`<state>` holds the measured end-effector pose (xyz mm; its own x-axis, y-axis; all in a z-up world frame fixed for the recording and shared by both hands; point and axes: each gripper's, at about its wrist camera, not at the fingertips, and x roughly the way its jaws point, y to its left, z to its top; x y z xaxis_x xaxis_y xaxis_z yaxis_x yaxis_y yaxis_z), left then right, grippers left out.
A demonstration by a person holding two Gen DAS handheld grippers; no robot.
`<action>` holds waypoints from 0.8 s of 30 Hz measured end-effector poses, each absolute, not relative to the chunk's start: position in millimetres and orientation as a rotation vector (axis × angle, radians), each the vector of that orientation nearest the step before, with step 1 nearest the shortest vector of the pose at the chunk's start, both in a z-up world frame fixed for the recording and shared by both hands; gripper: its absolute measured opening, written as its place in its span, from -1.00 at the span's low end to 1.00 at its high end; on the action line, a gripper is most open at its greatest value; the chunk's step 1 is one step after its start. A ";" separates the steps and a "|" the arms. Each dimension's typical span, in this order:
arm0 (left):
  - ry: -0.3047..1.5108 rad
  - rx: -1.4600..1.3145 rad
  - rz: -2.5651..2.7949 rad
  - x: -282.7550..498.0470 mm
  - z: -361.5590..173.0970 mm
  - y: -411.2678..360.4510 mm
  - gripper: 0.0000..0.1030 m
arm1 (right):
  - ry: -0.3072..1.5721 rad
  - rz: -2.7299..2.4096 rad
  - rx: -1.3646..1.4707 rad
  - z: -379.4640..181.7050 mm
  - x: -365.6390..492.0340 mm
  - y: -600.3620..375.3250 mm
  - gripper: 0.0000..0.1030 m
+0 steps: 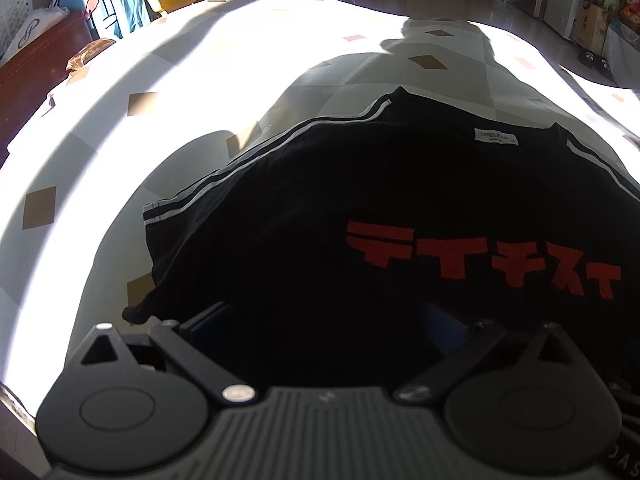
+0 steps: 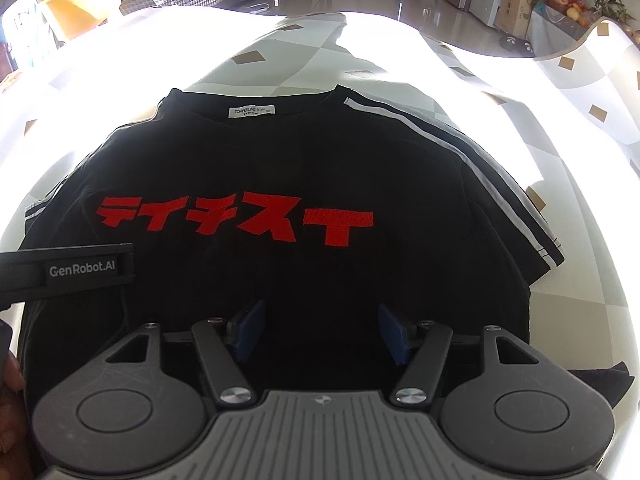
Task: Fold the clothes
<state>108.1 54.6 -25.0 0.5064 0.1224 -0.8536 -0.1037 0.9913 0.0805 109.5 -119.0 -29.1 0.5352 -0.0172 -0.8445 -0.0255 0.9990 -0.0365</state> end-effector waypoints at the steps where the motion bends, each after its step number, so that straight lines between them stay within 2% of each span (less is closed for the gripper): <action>1: 1.026 0.029 0.135 107.8 -23.5 53.7 0.94 | 1.003 0.010 -0.038 -28.3 109.6 -121.0 0.15; 8: 0.977 0.048 0.098 104.9 -11.9 39.8 0.94 | 0.904 -0.033 0.058 -9.1 111.9 -151.5 0.14; 24: 0.974 0.158 0.046 96.4 -24.6 11.1 0.96 | 0.887 -0.148 0.177 -8.7 125.2 -194.8 0.08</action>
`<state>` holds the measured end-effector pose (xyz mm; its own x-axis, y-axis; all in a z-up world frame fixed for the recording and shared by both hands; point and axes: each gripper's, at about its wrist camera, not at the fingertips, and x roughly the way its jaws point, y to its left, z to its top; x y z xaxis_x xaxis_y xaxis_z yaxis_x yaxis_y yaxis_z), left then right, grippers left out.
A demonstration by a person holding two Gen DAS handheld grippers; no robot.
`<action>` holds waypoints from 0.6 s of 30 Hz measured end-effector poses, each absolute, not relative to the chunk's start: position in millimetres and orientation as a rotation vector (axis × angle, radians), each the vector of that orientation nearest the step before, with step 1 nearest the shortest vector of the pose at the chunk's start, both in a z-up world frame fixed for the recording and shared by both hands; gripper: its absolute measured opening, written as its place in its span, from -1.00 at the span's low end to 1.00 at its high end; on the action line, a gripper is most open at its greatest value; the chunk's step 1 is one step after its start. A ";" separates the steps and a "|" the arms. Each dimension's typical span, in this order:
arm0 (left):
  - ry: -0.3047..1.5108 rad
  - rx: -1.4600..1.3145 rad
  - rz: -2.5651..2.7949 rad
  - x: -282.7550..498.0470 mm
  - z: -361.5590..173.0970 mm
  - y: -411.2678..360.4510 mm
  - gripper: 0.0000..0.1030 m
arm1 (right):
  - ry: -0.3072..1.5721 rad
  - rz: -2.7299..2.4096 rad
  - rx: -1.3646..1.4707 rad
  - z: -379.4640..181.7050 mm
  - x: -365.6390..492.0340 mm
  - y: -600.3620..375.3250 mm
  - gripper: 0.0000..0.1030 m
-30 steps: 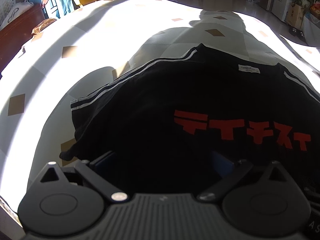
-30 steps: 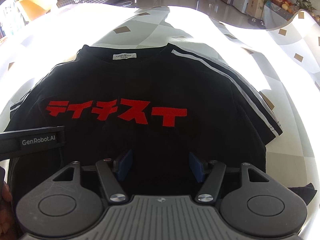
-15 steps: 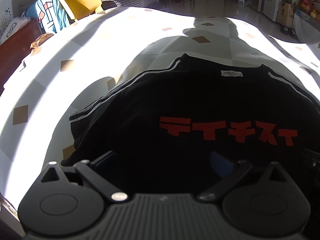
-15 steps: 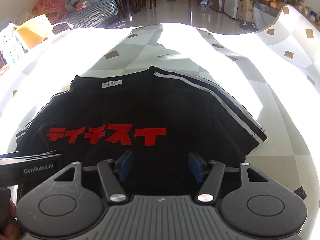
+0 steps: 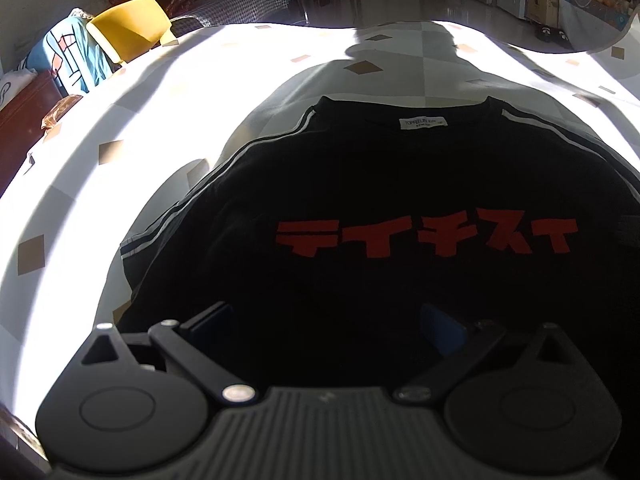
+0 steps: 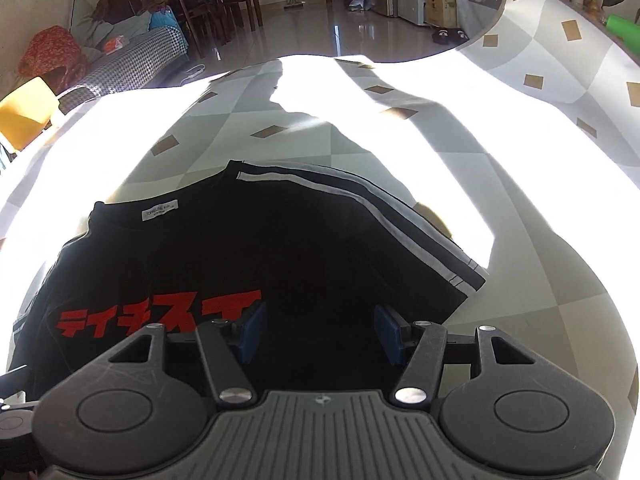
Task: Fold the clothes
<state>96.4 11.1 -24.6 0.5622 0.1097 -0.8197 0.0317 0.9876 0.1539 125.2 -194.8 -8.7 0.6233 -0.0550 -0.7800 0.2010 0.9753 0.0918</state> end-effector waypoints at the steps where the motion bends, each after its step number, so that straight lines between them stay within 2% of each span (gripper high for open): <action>1: 0.971 0.157 0.047 96.2 -25.4 11.9 0.98 | 0.888 -0.157 0.184 -9.0 126.9 -196.8 0.08; 18: 0.941 0.127 0.068 98.4 -12.4 -0.2 0.99 | 0.846 -0.332 0.256 -6.6 137.1 -228.4 0.08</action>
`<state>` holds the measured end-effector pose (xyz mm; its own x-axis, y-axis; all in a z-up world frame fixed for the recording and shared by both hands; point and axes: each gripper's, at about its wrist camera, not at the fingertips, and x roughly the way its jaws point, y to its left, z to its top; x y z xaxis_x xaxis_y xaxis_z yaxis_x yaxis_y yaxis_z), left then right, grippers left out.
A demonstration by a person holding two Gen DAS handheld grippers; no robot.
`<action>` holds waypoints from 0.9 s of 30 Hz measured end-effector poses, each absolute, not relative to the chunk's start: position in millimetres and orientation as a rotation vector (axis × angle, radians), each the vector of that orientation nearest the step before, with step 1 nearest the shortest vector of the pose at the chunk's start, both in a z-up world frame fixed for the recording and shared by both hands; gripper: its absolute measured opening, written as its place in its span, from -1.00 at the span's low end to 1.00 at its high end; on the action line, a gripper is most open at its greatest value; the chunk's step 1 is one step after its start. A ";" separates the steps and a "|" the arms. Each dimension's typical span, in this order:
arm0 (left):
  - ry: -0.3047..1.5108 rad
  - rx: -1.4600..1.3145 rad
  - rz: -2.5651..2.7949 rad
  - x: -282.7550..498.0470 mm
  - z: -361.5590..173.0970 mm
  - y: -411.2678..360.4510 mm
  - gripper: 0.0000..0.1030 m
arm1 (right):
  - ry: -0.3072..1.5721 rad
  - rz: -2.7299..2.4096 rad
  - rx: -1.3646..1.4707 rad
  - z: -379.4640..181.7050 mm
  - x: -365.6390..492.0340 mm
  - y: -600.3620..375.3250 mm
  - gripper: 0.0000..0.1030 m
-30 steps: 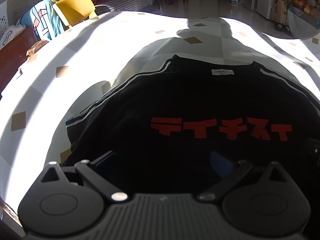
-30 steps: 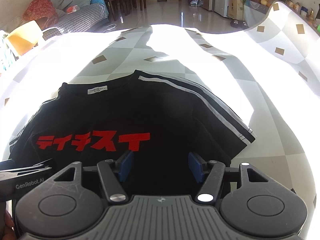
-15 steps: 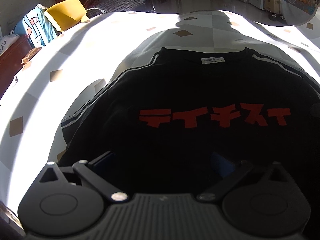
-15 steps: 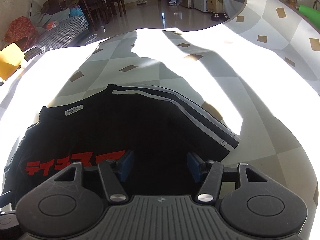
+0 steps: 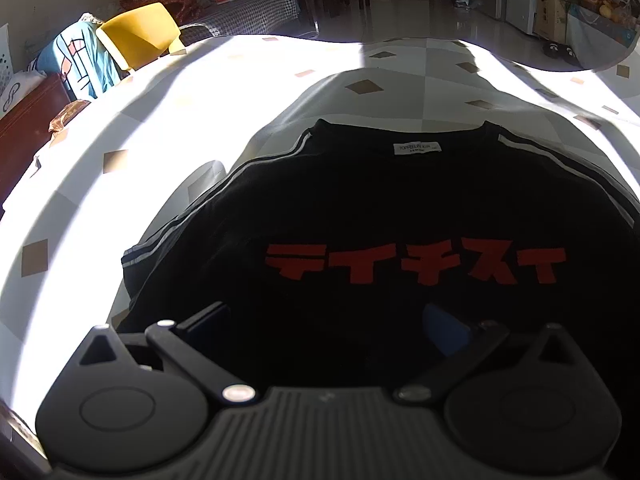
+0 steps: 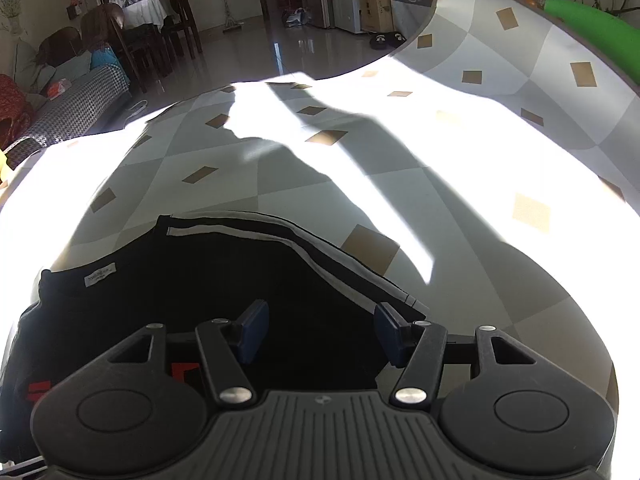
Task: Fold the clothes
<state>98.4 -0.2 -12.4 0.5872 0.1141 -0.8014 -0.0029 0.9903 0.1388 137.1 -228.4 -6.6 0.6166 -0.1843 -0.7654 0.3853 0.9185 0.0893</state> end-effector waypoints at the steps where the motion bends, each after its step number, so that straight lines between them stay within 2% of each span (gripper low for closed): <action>1: 0.948 0.127 0.069 99.1 -13.8 -1.8 0.99 | 0.859 -0.346 0.266 -10.1 138.3 -231.7 0.08; 5: 0.960 0.132 0.063 100.4 -17.6 -8.8 0.99 | 0.869 -0.344 0.280 -18.9 143.9 -237.7 0.07; 7: 0.964 0.141 0.054 100.6 -19.9 -13.3 0.99 | 0.860 -0.340 0.248 -23.6 146.0 -235.9 -0.01; 8: 0.968 0.148 0.051 100.7 -21.4 -16.0 0.99 | 0.850 -0.341 0.234 -25.1 146.2 -235.0 -0.10; 9: 0.970 0.153 0.047 100.4 -22.6 -17.9 0.99 | 0.845 -0.348 0.213 -26.8 147.4 -233.9 -0.33; 12: 0.973 0.162 0.042 99.7 -24.5 -22.0 0.99 | 0.834 -0.369 0.162 -30.2 151.0 -233.0 -0.77; 14: 0.973 0.166 0.042 99.5 -25.1 -24.0 1.00 | 0.825 -0.375 0.148 -31.4 153.2 -234.2 -0.86; 18: 0.976 0.161 0.041 98.9 -25.6 -23.4 1.00 | 0.809 -0.380 0.143 -31.6 156.9 -234.6 -0.97; 27: 0.997 0.128 0.035 98.6 -25.3 -19.4 1.00 | 0.617 -0.424 0.152 2.5 162.6 -244.7 -0.97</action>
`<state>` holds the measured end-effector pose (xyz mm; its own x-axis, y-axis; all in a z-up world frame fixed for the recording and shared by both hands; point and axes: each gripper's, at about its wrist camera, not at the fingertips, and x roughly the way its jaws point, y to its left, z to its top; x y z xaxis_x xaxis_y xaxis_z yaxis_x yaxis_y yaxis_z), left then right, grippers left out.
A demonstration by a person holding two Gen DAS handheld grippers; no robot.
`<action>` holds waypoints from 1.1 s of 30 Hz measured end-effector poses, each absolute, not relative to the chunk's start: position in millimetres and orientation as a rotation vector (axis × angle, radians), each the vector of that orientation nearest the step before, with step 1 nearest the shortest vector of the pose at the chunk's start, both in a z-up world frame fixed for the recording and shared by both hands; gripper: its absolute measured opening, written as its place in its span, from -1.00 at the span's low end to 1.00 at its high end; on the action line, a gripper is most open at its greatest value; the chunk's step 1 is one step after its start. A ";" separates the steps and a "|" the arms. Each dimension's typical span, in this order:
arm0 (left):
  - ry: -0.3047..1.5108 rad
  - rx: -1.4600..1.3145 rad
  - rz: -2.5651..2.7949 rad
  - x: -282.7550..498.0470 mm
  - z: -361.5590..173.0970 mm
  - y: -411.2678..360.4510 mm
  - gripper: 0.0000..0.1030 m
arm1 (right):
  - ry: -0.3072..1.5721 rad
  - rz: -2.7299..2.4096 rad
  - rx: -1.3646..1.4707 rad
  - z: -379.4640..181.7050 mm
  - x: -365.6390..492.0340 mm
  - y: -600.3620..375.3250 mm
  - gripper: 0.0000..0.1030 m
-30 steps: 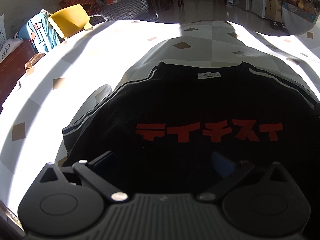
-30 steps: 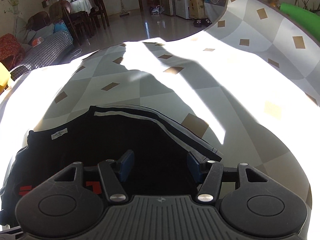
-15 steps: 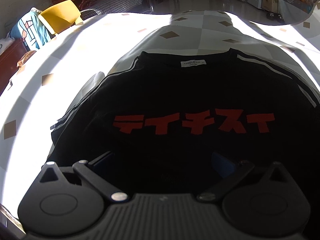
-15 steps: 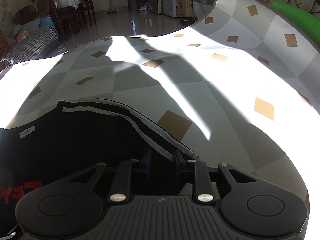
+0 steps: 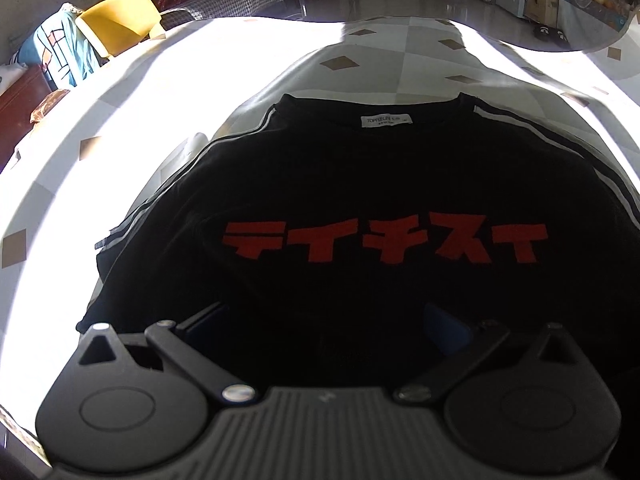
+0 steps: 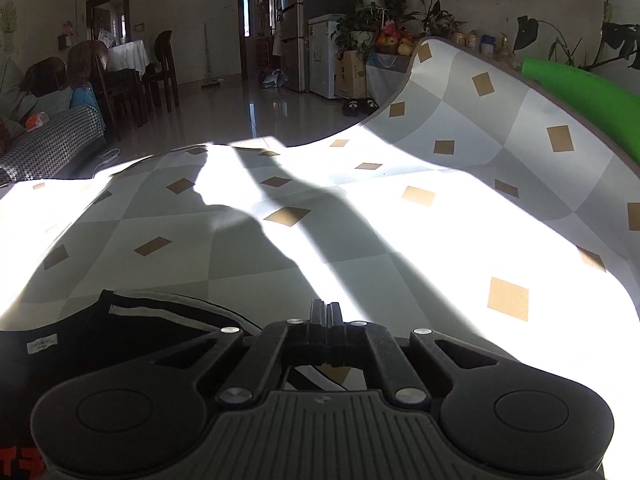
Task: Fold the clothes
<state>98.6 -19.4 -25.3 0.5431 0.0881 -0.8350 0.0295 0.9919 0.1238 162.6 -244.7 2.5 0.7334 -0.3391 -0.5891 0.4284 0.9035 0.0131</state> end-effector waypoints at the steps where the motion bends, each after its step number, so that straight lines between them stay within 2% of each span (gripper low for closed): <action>1: 0.997 0.128 0.035 98.4 -25.3 -19.3 1.00 | 0.610 -0.422 0.163 5.3 163.0 -246.4 -0.96; 5: 0.999 0.122 0.039 98.5 -25.5 -19.4 1.00 | 0.668 -0.406 0.178 3.9 166.0 -244.8 -0.93; 9: 0.999 0.125 0.045 97.7 -25.6 -20.5 1.00 | 0.723 -0.405 0.147 -3.6 164.6 -235.5 -0.60; 10: 0.998 0.127 0.045 97.7 -25.5 -20.6 1.00 | 0.733 -0.407 0.143 -5.2 164.0 -233.6 -0.45; 15: 0.997 0.122 0.043 98.7 -25.8 -18.1 1.00 | 0.777 -0.454 0.100 -12.9 157.0 -224.1 -0.22; 26: 0.977 0.160 0.034 96.7 -25.8 -20.6 1.00 | 0.849 -0.536 0.009 -31.7 144.3 -198.3 -0.09; 33: 0.973 0.162 0.027 96.9 -26.3 -20.2 1.00 | 0.810 -0.523 0.049 -34.9 140.6 -206.4 -0.07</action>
<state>96.9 -20.2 -26.3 0.5639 0.0956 -0.8203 0.0497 0.9876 0.1492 140.6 -206.4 -34.9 0.5705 -0.4268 -0.7017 0.4639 0.8725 -0.1536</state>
